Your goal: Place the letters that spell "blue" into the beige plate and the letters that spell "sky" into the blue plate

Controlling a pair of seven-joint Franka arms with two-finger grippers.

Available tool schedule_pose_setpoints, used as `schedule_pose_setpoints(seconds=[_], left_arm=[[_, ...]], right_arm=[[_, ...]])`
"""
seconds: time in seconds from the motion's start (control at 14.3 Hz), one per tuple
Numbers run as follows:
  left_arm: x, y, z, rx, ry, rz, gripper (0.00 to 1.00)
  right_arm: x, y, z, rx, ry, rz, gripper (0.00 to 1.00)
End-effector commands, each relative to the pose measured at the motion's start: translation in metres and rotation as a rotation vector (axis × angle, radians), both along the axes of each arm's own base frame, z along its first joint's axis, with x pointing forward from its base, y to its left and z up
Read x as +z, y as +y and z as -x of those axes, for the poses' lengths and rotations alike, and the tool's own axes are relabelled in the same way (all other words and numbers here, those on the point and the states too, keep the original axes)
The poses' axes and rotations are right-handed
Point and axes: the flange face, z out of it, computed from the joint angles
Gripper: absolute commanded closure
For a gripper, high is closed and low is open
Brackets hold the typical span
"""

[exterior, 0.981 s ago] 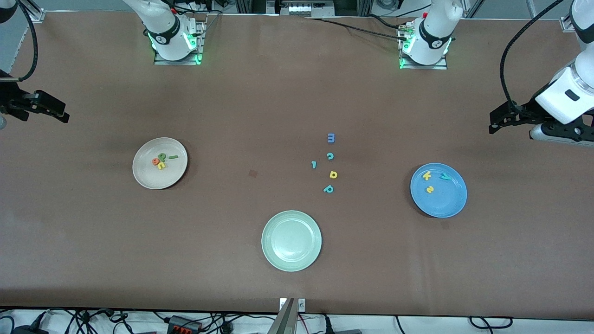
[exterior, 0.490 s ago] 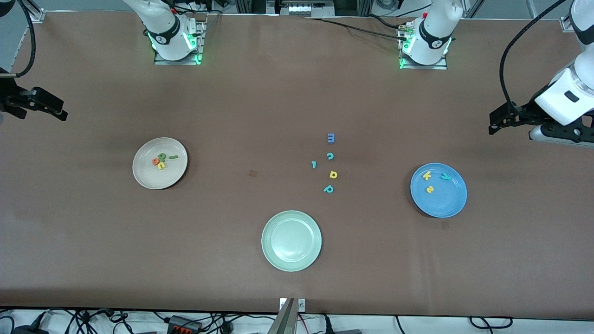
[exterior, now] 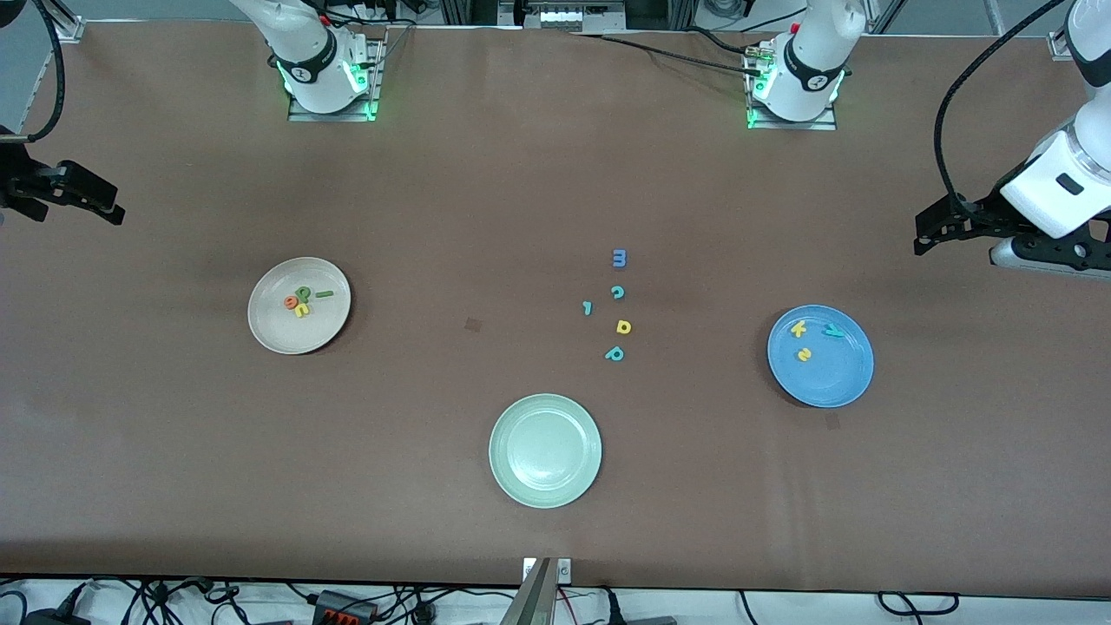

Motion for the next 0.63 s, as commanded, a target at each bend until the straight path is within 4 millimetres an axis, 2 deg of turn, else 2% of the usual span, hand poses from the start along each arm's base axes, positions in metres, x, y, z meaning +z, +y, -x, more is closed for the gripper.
schedule_pose_setpoints(seconds=[0.0, 0.56], left_arm=[[0.0059, -0.0041, -0.0037, 0.002, 0.002, 0.009, 0.00], [0.0067, -0.0050, -0.0038, 0.001, 0.000, 0.009, 0.00]], right_arm=[[0.0047, -0.0009, 0.0059, 0.005, -0.008, 0.018, 0.00], [0.0068, -0.0017, 0.0071, 0.005, -0.009, 0.018, 0.00]])
